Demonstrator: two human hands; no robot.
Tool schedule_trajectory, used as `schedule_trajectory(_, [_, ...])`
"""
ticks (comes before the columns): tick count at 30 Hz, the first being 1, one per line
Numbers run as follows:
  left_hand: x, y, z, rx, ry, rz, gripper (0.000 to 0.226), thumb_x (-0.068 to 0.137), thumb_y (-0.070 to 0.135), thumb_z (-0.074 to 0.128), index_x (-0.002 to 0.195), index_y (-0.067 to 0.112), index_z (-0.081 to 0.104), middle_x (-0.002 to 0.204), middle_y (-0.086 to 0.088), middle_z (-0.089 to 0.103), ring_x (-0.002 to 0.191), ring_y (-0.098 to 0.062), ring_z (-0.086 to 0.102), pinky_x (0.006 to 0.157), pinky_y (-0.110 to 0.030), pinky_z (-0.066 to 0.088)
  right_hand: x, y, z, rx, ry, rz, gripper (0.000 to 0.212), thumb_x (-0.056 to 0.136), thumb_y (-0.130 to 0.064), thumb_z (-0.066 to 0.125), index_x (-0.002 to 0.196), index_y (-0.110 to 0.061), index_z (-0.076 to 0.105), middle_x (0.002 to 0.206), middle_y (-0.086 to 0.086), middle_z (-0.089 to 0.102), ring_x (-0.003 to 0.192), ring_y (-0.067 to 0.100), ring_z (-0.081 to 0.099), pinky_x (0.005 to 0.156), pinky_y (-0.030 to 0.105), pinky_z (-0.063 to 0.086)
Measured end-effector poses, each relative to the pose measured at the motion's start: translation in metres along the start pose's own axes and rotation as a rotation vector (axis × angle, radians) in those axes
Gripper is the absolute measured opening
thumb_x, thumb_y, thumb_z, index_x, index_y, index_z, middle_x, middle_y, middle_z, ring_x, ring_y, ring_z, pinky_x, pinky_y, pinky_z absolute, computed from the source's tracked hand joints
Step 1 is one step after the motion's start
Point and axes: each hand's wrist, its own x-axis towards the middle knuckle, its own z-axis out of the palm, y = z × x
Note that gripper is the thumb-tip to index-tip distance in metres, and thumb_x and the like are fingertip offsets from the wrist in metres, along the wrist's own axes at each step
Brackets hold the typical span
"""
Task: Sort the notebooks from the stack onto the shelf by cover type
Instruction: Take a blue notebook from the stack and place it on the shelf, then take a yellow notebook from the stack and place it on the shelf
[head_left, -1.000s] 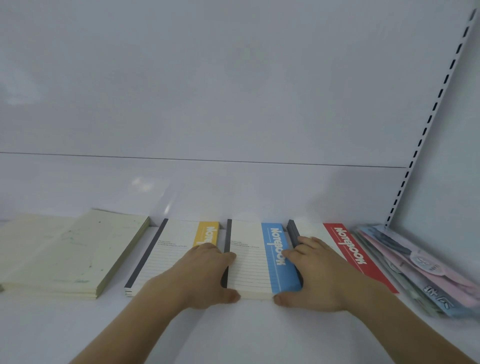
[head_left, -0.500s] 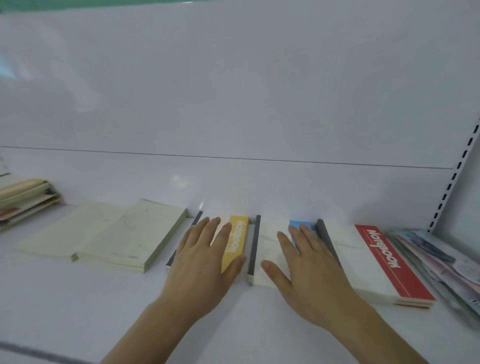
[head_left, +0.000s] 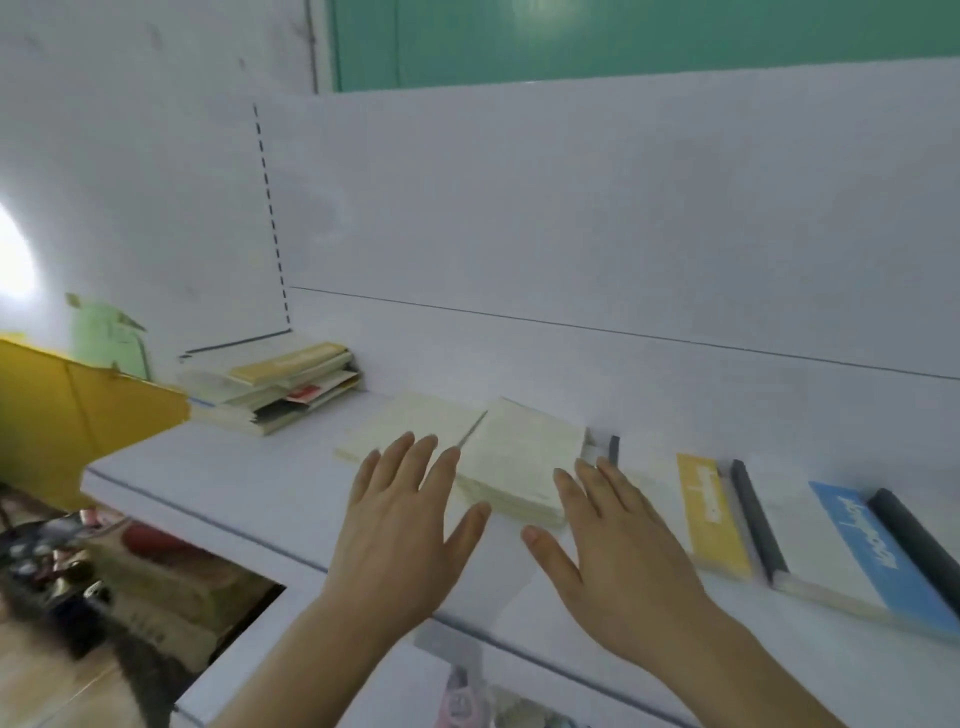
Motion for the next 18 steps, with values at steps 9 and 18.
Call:
schedule_trajectory(9, [-0.036, -0.167, -0.033, 0.001, -0.015, -0.134, 0.078, 0.093, 0.071, 0.011, 0.156, 0.028, 0.027, 0.164, 0.005, 0.024, 0.153, -0.018, 0.013, 0.126, -0.038, 0.013, 0.057, -0.166, 0.037, 0.075, -0.066, -0.064, 0.081, 0.092, -0.068, 0.008, 0.157, -0.020, 0.003, 0.165, 0.000, 0.001, 0.151, 0.018, -0.008, 0.123, 0.034, 0.000])
schedule_trajectory(18, [0.011, -0.275, -0.034, 0.015, 0.005, -0.201, 0.075, 0.092, 0.068, 0.020, 0.155, 0.027, 0.031, 0.160, 0.008, 0.032, 0.151, -0.016, 0.021, 0.123, -0.033, 0.014, 0.167, -0.252, 0.064, 0.088, 0.010, -0.164, 0.079, 0.093, -0.066, 0.009, 0.156, -0.018, 0.010, 0.164, 0.003, 0.012, 0.151, 0.020, 0.002, 0.123, 0.034, 0.006])
